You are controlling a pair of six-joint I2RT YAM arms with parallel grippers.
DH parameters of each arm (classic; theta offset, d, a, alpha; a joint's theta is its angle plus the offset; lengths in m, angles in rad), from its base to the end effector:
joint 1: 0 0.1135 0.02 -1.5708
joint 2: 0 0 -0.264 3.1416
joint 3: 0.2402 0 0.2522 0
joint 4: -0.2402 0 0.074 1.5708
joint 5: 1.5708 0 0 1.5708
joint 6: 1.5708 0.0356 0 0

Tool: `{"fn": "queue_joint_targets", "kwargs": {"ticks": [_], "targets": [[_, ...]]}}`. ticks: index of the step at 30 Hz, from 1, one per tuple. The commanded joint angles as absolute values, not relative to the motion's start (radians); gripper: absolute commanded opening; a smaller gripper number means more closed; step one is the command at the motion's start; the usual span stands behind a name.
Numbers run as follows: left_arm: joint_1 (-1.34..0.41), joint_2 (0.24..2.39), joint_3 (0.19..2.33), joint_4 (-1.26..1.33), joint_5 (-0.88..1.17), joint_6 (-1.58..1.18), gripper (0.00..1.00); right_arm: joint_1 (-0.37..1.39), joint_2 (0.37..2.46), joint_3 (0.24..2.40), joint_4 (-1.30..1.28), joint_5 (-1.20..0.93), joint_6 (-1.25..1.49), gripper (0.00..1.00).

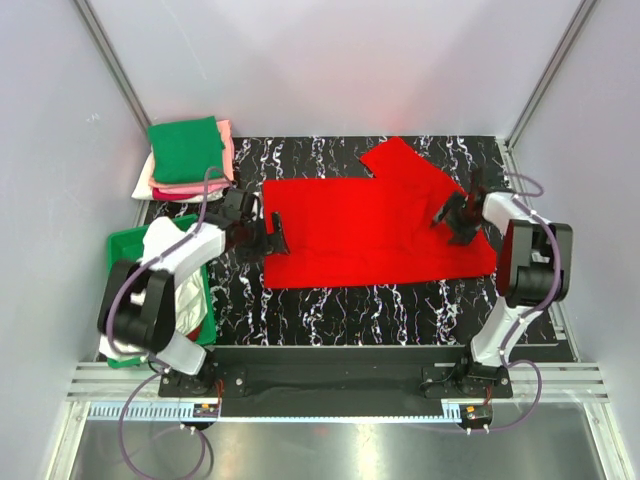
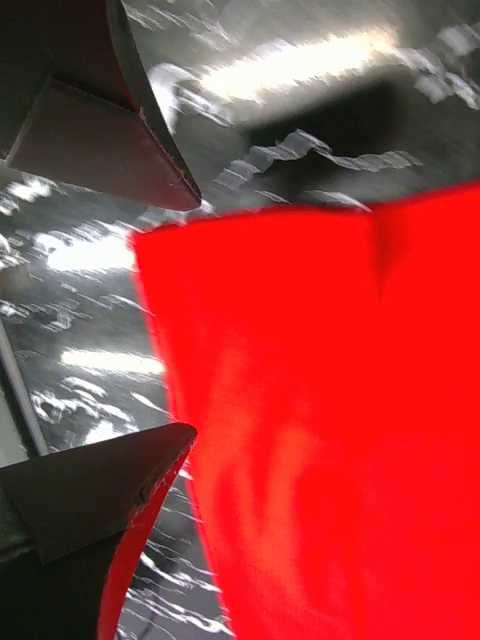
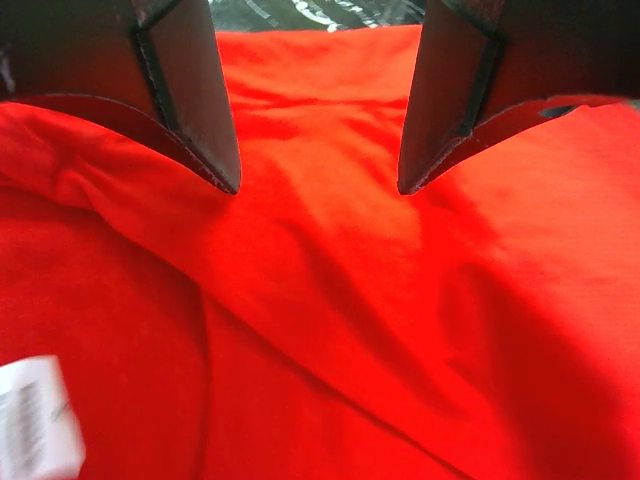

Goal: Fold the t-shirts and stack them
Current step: Fold the tshirt

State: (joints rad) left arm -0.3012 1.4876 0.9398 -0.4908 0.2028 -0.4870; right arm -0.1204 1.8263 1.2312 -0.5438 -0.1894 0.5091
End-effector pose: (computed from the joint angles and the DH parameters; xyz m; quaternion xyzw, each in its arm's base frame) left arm 0.2783 -0.0940 0.2064 -0.0625 0.9582 -0.1906 0.2041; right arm 0.3670 -0.0376 0.1823 0.2818 0.9309 0.1318 0.1915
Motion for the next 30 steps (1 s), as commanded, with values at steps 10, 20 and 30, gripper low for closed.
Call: {"fn": "queue_joint_targets", "kwargs": {"ticks": [10,20,30], "targets": [[-0.307,1.800,1.048,-0.466,0.223,-0.598,0.91,-0.196,1.846,1.062,-0.551,-0.006,0.560,0.59],[-0.311,1.611,0.948,-0.505,0.183,-0.605,0.91,-0.207,1.700,1.083,-0.632,0.012,0.552,0.72],[-0.330,1.499,1.017,-0.546,0.181,-0.568,0.91,-0.118,1.678,1.301,-0.681,-0.130,0.534,0.65]]}}
